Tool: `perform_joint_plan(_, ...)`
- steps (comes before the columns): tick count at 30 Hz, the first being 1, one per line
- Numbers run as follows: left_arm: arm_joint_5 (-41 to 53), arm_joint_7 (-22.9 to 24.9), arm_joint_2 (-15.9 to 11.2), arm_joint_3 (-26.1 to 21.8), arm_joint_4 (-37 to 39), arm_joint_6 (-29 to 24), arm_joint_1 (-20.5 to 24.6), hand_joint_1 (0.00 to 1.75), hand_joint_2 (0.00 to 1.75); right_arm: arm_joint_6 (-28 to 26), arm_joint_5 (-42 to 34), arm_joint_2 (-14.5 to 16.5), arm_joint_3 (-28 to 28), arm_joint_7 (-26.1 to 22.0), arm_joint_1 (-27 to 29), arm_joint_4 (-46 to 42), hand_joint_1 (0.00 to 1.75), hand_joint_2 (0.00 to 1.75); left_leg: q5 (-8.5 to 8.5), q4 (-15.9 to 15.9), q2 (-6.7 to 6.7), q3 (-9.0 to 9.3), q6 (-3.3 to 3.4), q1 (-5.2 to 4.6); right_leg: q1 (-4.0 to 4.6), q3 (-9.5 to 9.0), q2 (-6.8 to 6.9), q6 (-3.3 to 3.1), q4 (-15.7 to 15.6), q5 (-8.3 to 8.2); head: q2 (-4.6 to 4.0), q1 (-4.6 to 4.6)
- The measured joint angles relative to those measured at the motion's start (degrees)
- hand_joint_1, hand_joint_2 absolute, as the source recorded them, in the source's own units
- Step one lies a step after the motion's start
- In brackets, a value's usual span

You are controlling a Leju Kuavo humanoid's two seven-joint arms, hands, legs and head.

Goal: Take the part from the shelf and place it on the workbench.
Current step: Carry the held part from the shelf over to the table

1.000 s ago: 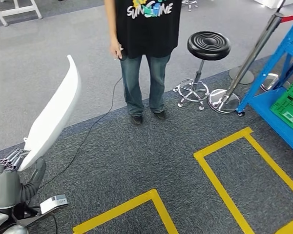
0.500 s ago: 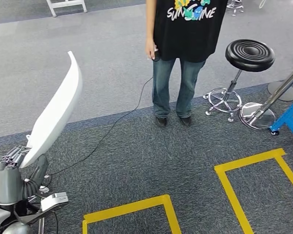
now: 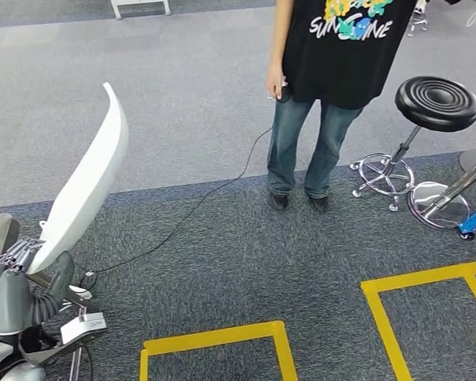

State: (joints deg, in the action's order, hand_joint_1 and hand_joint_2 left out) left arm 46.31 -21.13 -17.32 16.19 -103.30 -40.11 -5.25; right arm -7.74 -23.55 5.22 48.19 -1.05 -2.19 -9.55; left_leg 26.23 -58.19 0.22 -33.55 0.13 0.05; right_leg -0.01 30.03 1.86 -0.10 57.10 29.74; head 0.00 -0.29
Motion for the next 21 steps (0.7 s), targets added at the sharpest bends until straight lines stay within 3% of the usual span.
perform_joint_plan(6, -1.4, 0.7, -0.2, 0.4, 0.0, 0.1, 0.1, 1.75, 1.75, 0.0, -0.1, 0.0, 0.0, 0.0, 0.0, 0.0, 0.00, 0.00, 0.18, 0.0, 0.01, 0.00, 0.63, -0.19, -0.15, -0.03, -0.06, 0.79, -0.7, -0.33, 0.00, -0.01)
perform_joint_plan(10, -2.0, 0.7, -0.4, 0.7, 0.0, 0.1, 0.2, 1.75, 1.75, 0.0, -0.1, 0.0, 0.0, 0.0, 0.0, 0.0, 0.00, 0.00, 0.21, -0.1, 0.01, 0.01, 0.72, -0.24, -0.21, 0.00, -0.05, 1.35, -0.8, -0.38, 0.00, -0.01)
perform_joint_plan(21, -2.3, 0.6, -0.8, 1.4, 0.0, 0.1, 0.3, 1.75, 1.75, 0.0, -0.1, 0.0, 0.0, 0.1, 0.0, 0.0, 0.00, 0.00, 0.14, -0.1, 0.02, 0.01, 0.77, -0.11, -0.10, -0.37, -0.07, 1.53, -0.7, -0.47, 0.00, -0.03)
